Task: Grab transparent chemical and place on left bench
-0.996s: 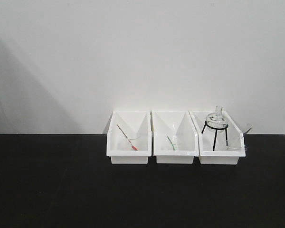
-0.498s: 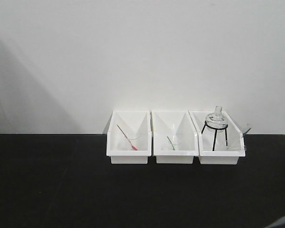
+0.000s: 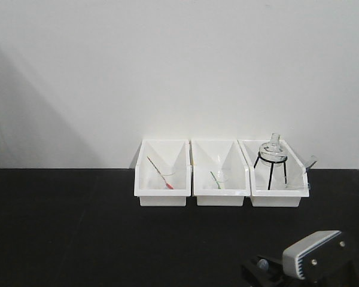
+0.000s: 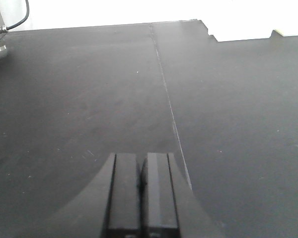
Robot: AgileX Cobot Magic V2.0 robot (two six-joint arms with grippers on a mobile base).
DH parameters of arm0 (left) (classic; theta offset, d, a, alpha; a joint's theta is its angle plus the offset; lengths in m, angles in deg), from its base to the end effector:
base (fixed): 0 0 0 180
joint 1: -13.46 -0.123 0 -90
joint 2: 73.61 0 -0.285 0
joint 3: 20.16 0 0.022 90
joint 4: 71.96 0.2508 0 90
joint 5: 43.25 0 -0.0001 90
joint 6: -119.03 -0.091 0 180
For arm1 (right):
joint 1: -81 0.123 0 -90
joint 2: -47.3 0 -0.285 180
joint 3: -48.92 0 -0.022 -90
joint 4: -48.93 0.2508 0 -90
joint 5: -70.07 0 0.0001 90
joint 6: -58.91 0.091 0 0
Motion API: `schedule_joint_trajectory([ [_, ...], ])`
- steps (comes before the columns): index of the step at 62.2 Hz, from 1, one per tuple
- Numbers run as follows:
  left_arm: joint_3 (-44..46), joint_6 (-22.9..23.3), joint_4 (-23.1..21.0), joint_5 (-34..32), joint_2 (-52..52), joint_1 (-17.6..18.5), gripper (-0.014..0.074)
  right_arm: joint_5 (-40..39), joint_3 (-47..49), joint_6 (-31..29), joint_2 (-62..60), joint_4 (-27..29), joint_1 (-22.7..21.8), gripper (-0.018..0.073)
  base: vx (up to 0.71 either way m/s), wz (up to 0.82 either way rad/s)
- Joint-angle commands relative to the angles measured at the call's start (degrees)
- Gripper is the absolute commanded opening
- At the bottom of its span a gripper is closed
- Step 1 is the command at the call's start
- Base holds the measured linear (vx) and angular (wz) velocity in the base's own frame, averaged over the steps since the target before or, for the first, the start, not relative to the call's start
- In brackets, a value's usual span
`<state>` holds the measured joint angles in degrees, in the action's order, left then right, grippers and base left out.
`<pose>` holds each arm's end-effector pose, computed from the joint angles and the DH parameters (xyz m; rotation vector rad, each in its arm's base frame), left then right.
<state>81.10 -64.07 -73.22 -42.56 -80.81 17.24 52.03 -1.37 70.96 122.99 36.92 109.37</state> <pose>0.0566 -0.0038 0.2037 0.0743 1.5102 -0.0273 0.2010 0.1152 0.2410 -0.5012 1.8431 0.4048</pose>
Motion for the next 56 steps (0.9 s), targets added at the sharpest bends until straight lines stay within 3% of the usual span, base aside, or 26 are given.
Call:
schedule_joint_trajectory([
  [1,-0.9,0.4,0.0,-4.5,1.1,0.1,-0.0004,-5.4,1.6,-0.5,2.5,-0.4,0.1,0.0004,0.00,0.00],
  [14,-0.9,0.4,0.0,-4.5,1.1,0.1,-0.0004,-5.4,1.6,-1.7,7.1,-0.4,0.1,0.0114,0.00,0.00],
  [37,-0.9,0.4,0.0,-4.5,1.1,0.1,-0.0004,-5.4,1.6,-1.7,7.4,-0.4,0.1,0.0589,0.00,0.00],
  [44,-0.9,0.4,0.0,-4.5,1.1,0.1,-0.0004,-5.4,1.6,-1.7,6.3,-0.4,0.1,0.0639,0.00,0.00],
  [56,-0.9,0.4,0.0,-4.5,1.1,0.1,-0.0004,-6.7,1.8,-4.4,-0.6,-0.4,0.1,0.0617,0.00,0.00],
])
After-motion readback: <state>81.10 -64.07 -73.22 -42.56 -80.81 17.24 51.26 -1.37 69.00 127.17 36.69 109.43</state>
